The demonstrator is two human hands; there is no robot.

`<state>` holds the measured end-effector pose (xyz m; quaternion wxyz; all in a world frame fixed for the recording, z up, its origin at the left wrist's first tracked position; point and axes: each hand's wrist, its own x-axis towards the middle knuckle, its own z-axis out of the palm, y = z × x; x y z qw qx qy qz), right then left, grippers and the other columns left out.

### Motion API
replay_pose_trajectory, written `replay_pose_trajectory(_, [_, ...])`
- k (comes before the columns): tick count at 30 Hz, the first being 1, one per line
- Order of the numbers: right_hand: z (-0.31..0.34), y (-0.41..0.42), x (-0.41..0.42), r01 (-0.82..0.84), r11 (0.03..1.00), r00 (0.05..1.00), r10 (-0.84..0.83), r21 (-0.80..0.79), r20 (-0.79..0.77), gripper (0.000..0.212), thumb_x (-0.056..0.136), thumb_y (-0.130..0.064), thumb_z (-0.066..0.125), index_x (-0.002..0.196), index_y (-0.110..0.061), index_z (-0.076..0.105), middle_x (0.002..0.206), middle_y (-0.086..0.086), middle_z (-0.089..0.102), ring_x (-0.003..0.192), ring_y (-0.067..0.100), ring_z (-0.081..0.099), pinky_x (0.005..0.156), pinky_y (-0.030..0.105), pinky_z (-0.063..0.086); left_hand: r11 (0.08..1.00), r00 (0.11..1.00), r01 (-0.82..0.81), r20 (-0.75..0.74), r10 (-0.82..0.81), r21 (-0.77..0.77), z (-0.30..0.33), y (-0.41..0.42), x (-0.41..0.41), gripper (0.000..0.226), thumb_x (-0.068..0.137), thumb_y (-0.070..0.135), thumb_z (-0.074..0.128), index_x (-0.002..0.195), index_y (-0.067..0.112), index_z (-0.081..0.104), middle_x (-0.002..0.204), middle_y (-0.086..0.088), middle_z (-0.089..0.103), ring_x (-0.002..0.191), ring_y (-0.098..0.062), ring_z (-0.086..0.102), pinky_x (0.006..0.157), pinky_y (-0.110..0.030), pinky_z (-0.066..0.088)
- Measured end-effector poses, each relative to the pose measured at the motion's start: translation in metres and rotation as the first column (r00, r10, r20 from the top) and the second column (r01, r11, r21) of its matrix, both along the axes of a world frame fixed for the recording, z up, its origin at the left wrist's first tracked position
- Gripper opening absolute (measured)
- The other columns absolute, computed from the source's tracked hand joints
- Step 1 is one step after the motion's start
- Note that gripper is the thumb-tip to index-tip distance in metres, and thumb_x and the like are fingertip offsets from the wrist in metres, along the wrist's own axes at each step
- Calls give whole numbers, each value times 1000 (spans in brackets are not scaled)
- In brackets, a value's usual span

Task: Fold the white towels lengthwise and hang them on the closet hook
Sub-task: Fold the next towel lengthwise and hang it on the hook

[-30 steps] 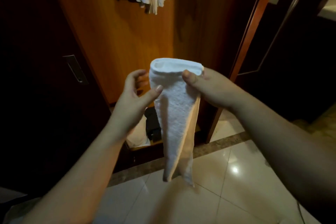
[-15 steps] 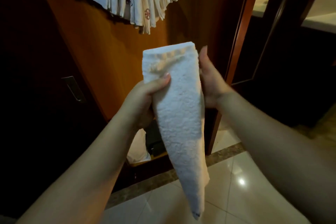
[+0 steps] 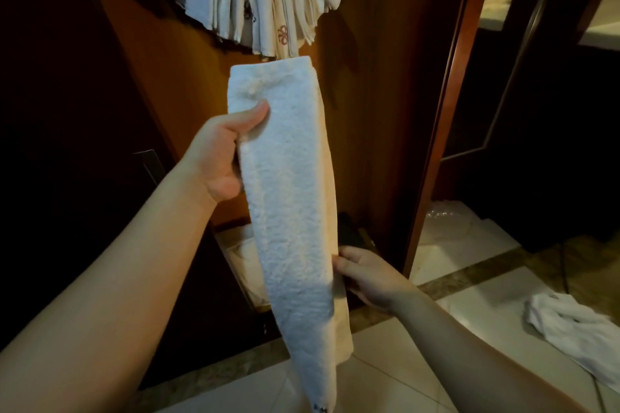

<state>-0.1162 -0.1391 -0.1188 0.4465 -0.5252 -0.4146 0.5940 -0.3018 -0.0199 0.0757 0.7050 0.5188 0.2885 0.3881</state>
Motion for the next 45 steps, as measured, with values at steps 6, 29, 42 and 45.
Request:
replay_pose_trajectory(6, [27, 10, -11, 297, 894, 900, -379, 335, 215, 14, 98, -36, 62, 104, -46, 54, 99, -18, 70, 89, 0, 68, 82, 31, 55, 994, 990, -103, 99, 99, 33, 18, 2, -8, 28, 89, 24, 68, 116, 14, 69, 111, -10, 75, 105, -30, 71, 73, -47, 60])
replay_pose_trajectory(29, [37, 4, -9, 258, 861, 896, -383, 439, 224, 28, 89, -71, 39, 106, -49, 44, 98, -13, 63, 87, -1, 65, 64, 14, 52, 967, 976, -219, 34, 216, 131, 47, 2, 9, 32, 92, 31, 69, 120, 16, 61, 107, -6, 76, 100, -25, 73, 74, -44, 61])
replay_pose_trajectory(42, [74, 8, 34, -466, 880, 838, 472, -89, 275, 94, 42, -74, 86, 121, -31, 60, 121, -8, 70, 116, 11, 65, 99, 30, 53, 993, 994, -109, -4, 109, -45, 38, 31, 17, 32, 94, 26, 65, 123, 12, 59, 107, -11, 76, 101, -30, 73, 74, -47, 60])
replay_pose_trajectory(45, [86, -2, 33, -515, 852, 801, 518, -94, 301, 78, 54, -81, 75, 114, -35, 62, 108, -25, 72, 105, -2, 67, 83, 13, 52, 983, 985, -160, -77, 153, -88, 34, 43, 22, 32, 92, 26, 68, 119, 13, 57, 101, -11, 76, 93, -30, 75, 69, -49, 61])
